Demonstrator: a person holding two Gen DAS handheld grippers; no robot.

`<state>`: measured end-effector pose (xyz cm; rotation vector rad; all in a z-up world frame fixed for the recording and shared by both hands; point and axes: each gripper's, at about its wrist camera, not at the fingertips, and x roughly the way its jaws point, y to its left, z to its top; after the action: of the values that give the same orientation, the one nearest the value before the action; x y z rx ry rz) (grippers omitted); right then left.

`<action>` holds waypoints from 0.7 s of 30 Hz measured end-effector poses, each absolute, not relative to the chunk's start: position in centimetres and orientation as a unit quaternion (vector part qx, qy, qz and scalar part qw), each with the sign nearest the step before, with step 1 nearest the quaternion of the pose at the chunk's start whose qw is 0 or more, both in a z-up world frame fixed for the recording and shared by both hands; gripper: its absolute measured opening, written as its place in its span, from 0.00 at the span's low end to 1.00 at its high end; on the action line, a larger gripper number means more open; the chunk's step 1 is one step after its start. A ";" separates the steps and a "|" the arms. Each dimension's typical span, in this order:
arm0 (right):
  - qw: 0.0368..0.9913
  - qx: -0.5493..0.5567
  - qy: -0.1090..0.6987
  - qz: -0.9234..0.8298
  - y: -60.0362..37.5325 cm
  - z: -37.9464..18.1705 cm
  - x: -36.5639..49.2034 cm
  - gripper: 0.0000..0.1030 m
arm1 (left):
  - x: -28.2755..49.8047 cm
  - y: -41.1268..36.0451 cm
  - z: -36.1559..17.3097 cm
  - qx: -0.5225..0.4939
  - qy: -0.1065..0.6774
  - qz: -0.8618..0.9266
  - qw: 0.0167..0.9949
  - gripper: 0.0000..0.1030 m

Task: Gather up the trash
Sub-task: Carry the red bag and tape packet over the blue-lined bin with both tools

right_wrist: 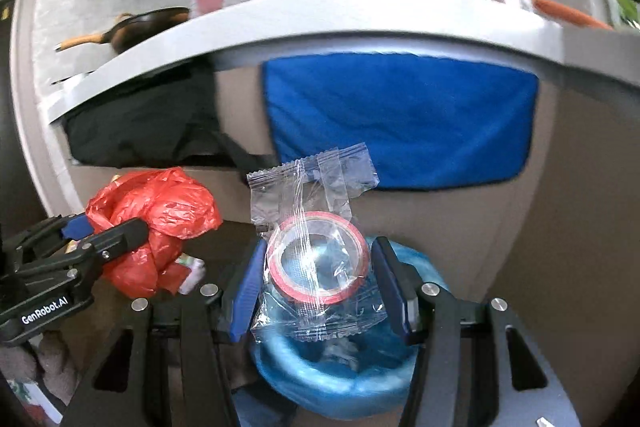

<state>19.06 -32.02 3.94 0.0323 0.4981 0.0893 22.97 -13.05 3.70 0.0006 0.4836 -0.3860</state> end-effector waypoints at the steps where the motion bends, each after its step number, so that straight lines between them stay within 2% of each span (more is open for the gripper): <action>1: 0.968 0.020 0.248 0.038 -32.7 3.6 19.1 0.49 | 23.3 -14.0 3.4 0.004 0.243 -0.196 0.950 0.53; 7: 0.964 0.042 0.260 0.021 -35.5 2.1 19.9 0.50 | 25.4 -17.0 1.9 0.009 0.266 -0.216 0.939 0.53; 21: 0.954 0.074 0.290 0.018 -37.5 -1.2 22.8 0.50 | 29.9 -18.6 -1.8 -0.011 0.323 -0.235 0.917 0.53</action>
<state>22.83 -37.55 -1.24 0.1507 0.5895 0.0356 29.90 -18.58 -1.81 -0.0225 0.6645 -0.4843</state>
